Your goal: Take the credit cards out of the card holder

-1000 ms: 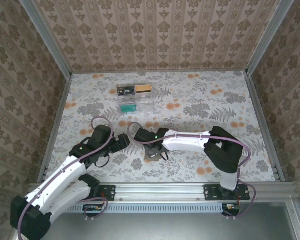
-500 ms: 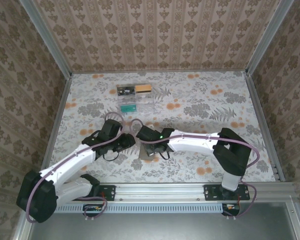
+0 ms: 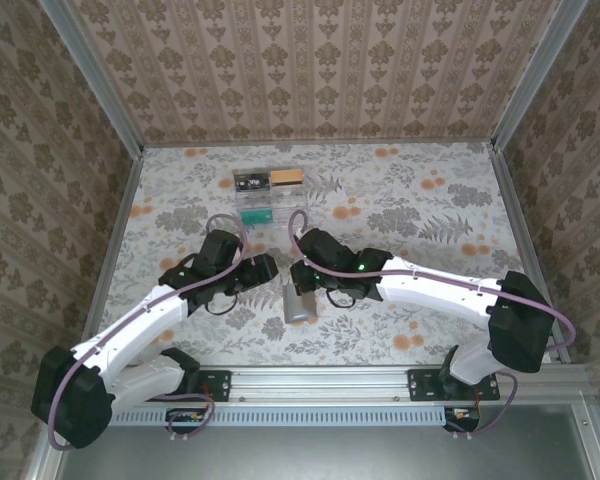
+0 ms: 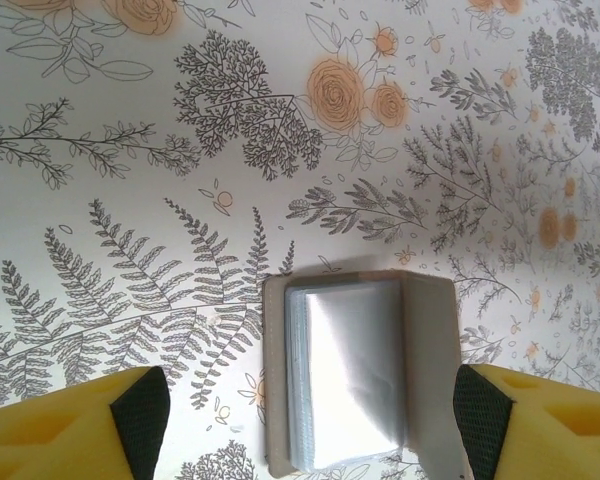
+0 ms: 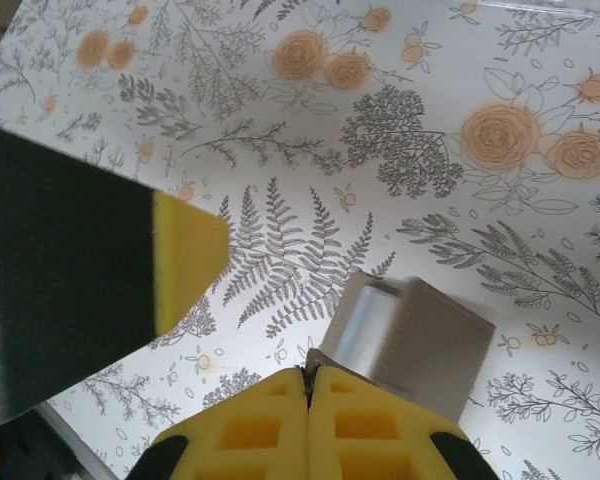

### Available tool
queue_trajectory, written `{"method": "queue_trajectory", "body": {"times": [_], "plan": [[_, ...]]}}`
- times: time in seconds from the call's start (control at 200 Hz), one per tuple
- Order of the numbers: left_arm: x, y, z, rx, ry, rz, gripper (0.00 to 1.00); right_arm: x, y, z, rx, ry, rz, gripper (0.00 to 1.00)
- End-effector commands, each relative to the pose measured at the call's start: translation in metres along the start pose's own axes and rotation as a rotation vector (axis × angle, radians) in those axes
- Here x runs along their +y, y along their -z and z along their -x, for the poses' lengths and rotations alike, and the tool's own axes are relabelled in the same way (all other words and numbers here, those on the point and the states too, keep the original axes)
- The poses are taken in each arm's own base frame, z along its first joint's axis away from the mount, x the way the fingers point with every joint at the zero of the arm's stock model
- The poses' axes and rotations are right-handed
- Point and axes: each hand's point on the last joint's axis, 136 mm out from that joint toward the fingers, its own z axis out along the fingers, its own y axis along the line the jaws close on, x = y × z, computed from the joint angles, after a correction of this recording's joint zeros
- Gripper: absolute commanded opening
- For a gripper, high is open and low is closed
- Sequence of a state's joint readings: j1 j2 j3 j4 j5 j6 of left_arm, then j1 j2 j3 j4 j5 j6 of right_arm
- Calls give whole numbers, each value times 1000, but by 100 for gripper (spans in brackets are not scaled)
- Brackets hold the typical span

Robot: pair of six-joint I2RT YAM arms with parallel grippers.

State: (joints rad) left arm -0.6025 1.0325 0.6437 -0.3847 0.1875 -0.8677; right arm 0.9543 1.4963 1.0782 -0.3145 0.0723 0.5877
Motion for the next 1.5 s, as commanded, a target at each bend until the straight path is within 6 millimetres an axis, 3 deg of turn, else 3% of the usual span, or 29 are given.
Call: {"method": "queue_trajectory", "body": {"times": [0.0,0.275,0.525,0.62,0.785,0.955,1.155,1.31,1.495], "plan": [[-1,1,-1,13,-12,13,78,-24,-2,-8,11,-66,-46,0],[-4,-7,-5,50,-27,11,73,-90,5,-38,82,-70,-294,0],[-18,-19,-15,95,-54,-42,59,-85,-8,-55,157,-77,-247,4],[-31,-26,-17,121,-81,-87,47,-101,-5,-58,153,-89,-333,2],[-58,-49,-24,194,-152,-135,36,-123,3,-63,151,-110,-413,5],[-85,-77,-31,267,-204,-154,26,-119,5,-61,139,-123,-354,17],[-96,-109,-43,357,-223,-135,21,-97,14,-51,78,-183,-199,49],[-91,-123,-51,402,-216,-103,21,-85,9,-57,78,-229,-96,53],[-84,-122,-44,378,-209,-71,22,-81,-7,-73,142,-248,-59,47]]}}
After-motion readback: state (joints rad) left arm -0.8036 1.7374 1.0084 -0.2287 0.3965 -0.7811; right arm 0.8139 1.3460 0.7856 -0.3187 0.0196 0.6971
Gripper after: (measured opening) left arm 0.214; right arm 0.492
